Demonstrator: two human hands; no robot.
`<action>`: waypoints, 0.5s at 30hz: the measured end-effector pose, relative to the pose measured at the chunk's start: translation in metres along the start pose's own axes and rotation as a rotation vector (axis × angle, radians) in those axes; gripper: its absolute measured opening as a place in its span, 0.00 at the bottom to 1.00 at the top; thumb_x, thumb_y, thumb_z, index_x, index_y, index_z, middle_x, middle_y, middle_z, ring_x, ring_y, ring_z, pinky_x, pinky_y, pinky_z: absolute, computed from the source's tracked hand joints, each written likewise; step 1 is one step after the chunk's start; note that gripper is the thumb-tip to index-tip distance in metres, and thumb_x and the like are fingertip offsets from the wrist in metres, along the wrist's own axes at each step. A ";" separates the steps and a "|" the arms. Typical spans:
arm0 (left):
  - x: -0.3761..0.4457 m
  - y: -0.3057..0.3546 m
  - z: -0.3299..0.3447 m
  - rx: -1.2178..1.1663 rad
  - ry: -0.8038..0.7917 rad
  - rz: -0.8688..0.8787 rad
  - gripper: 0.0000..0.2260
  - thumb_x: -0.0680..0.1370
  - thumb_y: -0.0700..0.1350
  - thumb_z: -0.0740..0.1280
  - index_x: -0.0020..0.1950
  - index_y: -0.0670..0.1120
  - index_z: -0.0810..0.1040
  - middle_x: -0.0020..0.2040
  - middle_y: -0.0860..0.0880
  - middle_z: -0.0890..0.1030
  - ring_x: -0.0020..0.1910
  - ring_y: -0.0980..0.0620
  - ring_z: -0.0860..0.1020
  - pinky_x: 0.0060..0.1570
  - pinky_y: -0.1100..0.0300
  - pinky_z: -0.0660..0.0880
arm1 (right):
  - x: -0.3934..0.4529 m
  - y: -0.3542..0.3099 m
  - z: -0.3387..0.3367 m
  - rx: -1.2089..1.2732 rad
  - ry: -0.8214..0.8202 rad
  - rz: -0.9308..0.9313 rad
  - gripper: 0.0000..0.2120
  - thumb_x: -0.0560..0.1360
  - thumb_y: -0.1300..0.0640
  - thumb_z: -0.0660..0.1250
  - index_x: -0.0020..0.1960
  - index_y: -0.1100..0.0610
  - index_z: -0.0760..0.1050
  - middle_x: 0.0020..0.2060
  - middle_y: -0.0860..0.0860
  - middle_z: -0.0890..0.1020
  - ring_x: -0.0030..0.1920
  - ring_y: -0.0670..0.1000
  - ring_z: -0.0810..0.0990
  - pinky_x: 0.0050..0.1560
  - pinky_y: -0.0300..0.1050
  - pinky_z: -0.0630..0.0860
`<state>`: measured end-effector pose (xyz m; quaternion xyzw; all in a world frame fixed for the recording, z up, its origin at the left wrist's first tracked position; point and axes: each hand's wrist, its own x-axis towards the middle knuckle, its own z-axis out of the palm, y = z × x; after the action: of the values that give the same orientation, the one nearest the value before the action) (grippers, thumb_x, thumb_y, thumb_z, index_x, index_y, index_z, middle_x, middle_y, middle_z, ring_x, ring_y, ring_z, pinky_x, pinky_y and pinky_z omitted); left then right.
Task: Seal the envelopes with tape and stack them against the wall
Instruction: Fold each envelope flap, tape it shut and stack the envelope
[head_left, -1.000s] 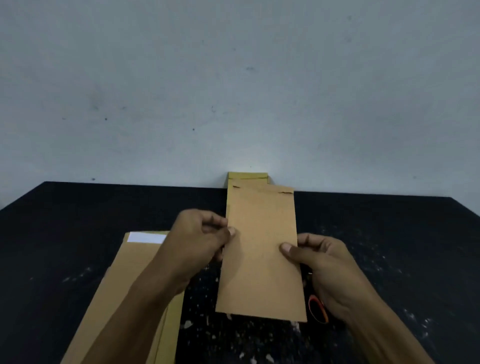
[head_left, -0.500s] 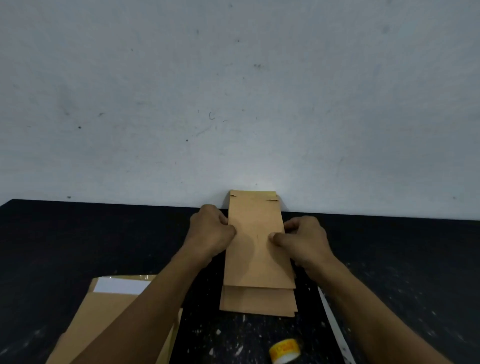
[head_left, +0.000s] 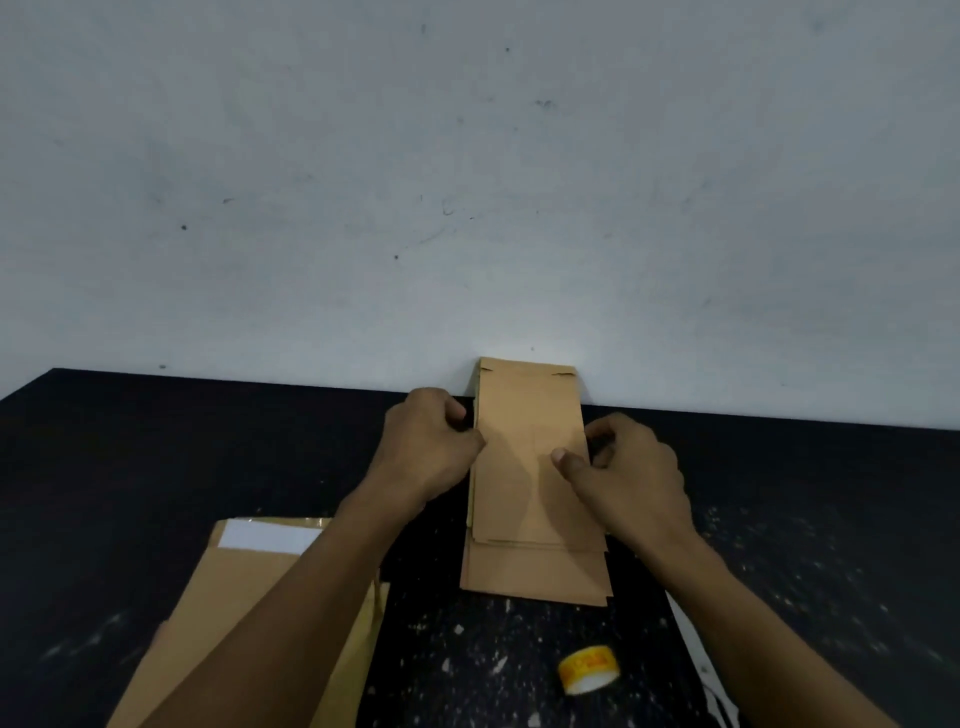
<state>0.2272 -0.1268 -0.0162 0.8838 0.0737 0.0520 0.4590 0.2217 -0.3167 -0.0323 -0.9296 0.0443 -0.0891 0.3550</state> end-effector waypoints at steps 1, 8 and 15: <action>-0.008 -0.001 -0.007 0.004 0.017 0.020 0.13 0.76 0.45 0.73 0.59 0.43 0.78 0.48 0.46 0.82 0.44 0.53 0.81 0.38 0.67 0.74 | -0.009 -0.003 -0.002 0.020 0.012 -0.040 0.18 0.73 0.45 0.73 0.59 0.51 0.76 0.44 0.46 0.79 0.46 0.49 0.79 0.48 0.51 0.80; -0.089 -0.015 -0.068 0.040 0.143 0.120 0.02 0.75 0.44 0.74 0.46 0.48 0.82 0.38 0.52 0.82 0.36 0.58 0.80 0.35 0.67 0.74 | -0.089 -0.038 -0.002 0.168 -0.055 -0.312 0.05 0.72 0.54 0.75 0.46 0.47 0.81 0.38 0.42 0.80 0.40 0.41 0.79 0.39 0.31 0.75; -0.142 -0.082 -0.107 0.354 0.285 -0.193 0.17 0.74 0.54 0.74 0.57 0.45 0.79 0.49 0.49 0.79 0.48 0.51 0.78 0.45 0.56 0.76 | -0.155 -0.045 0.022 0.262 -0.169 -0.384 0.05 0.72 0.57 0.76 0.44 0.49 0.82 0.37 0.42 0.81 0.42 0.41 0.79 0.42 0.38 0.78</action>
<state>0.0637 -0.0194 -0.0257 0.9230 0.2298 0.1182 0.2850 0.0750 -0.2465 -0.0387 -0.8711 -0.1750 -0.0821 0.4514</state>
